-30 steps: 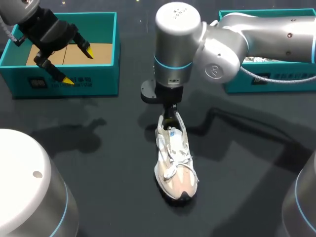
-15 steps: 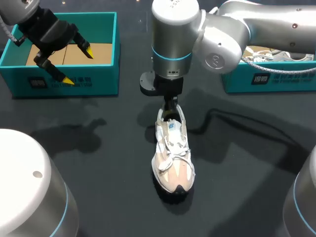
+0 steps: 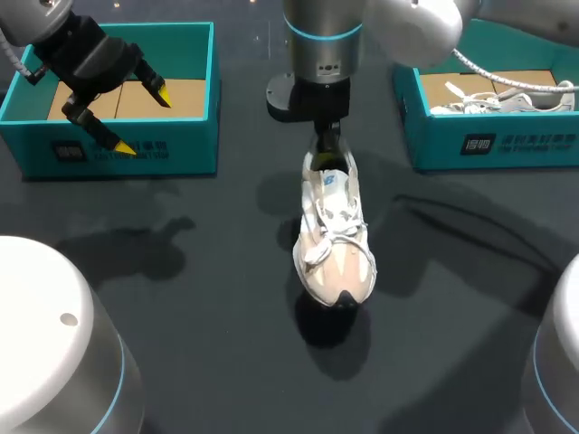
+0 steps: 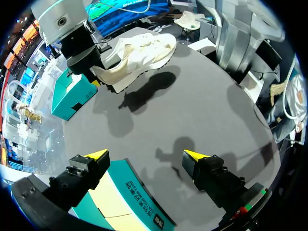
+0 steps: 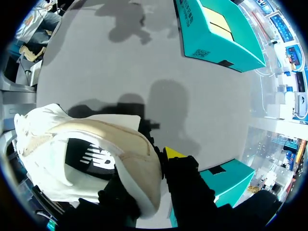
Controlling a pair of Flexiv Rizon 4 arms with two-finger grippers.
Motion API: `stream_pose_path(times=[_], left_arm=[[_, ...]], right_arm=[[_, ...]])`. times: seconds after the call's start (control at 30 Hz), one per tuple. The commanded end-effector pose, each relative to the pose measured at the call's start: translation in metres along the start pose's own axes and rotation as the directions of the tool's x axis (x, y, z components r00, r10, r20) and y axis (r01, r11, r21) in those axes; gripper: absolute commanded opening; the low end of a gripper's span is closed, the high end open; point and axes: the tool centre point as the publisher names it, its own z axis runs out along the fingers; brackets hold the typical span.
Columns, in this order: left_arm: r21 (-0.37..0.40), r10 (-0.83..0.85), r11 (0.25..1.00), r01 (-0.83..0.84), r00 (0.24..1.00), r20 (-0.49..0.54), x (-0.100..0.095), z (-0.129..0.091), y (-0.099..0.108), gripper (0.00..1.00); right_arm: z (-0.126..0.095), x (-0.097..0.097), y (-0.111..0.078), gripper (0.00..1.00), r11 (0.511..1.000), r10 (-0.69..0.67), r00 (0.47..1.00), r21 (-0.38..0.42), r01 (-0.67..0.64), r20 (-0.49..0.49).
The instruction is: Take the shoe out of the shoebox, open the shoe tongue, remove and reinsert the insole, then place the shoe into the shoebox
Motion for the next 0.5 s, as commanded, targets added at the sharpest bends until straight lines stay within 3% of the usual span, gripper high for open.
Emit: stream_pose_path(times=[0.03, 0.2, 0.4, 0.5], left_arm=[[-0.002, 0.001, 1.000, -0.001, 1.000, -0.002, 0.000, 0.000, 0.000, 1.00], [-0.002, 0.001, 1.000, -0.001, 1.000, -0.002, 0.000, 0.000, 0.000, 1.00], [-0.002, 0.001, 1.000, -0.001, 1.000, -0.002, 0.000, 0.000, 0.000, 1.00], [-0.002, 0.001, 1.000, -0.001, 1.000, -0.002, 0.000, 0.000, 0.000, 1.00]], right_arm=[[-0.001, 0.002, -0.002, 0.00, 1.000, 0.000, 1.000, -0.003, 0.000, 0.002], [-0.001, 0.002, -0.002, 0.00, 1.000, 0.000, 1.000, -0.003, 0.000, 0.002], [-0.039, -0.035, -0.047, 0.00, 0.998, 0.008, 0.998, 0.057, -0.011, 0.059], [-0.055, -0.057, -0.076, 0.00, 0.999, 0.002, 0.996, 0.047, -0.006, 0.088]])
